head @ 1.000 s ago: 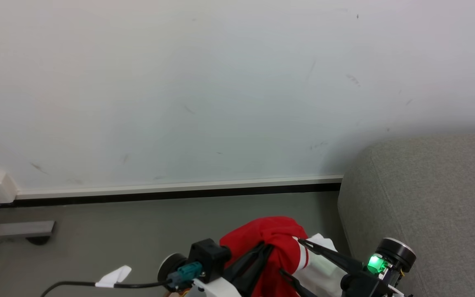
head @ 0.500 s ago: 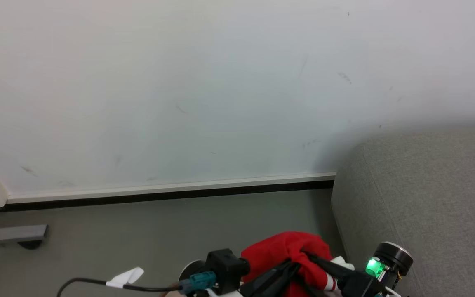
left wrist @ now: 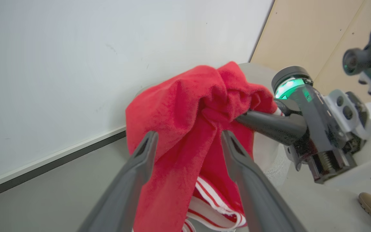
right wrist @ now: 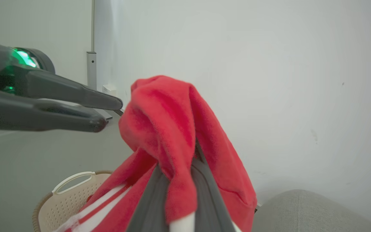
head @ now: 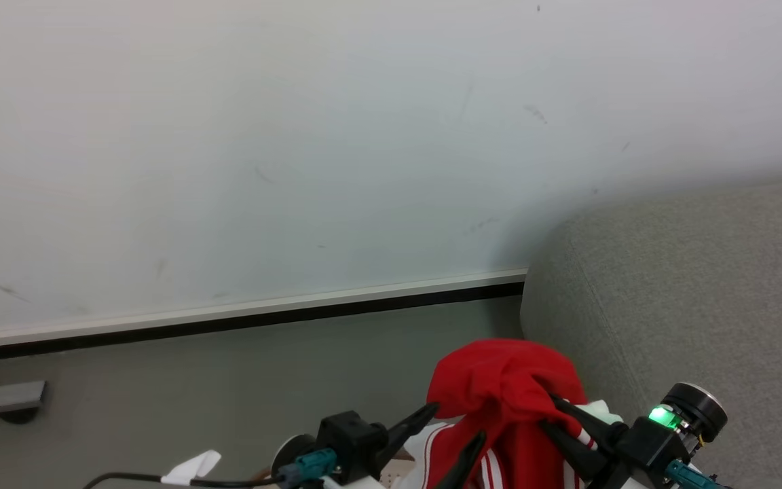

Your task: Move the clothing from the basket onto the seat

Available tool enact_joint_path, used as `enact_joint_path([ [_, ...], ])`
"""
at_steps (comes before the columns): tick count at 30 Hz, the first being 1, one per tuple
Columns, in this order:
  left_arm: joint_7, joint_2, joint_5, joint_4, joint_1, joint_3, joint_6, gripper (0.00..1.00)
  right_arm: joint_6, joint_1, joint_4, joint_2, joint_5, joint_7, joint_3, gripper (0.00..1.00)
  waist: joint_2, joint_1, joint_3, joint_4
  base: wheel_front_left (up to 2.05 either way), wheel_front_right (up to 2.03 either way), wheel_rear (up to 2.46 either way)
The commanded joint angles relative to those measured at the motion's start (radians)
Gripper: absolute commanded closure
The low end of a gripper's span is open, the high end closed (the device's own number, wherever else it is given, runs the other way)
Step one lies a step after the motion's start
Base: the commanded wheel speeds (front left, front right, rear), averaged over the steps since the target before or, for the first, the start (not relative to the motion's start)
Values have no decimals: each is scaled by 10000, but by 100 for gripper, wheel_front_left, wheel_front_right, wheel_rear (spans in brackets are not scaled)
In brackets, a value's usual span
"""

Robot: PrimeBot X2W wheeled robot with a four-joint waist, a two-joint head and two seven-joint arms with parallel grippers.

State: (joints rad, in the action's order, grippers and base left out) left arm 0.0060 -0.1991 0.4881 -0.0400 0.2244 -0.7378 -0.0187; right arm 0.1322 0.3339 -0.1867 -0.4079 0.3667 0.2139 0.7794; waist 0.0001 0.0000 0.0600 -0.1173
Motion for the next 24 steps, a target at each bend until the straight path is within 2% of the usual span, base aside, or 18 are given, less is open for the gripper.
enact_joint_path([
  [1,-142,28,-162,-129,-101,29,23,0,-27,-221,103,-80,-30,71,-239,100,-1,0,-73,-246,0,0,0],
  [16,-632,400,-225,-769,365,-219,-153,0,-27,-1146,1126,-436,-408,-132,-2248,100,-1,0,-555,-1858,0,0,0],
  [24,-601,431,-236,-875,617,-351,-218,0,-27,-1367,1399,-350,-670,-208,-2818,100,-1,0,-875,-2138,0,0,0],
])
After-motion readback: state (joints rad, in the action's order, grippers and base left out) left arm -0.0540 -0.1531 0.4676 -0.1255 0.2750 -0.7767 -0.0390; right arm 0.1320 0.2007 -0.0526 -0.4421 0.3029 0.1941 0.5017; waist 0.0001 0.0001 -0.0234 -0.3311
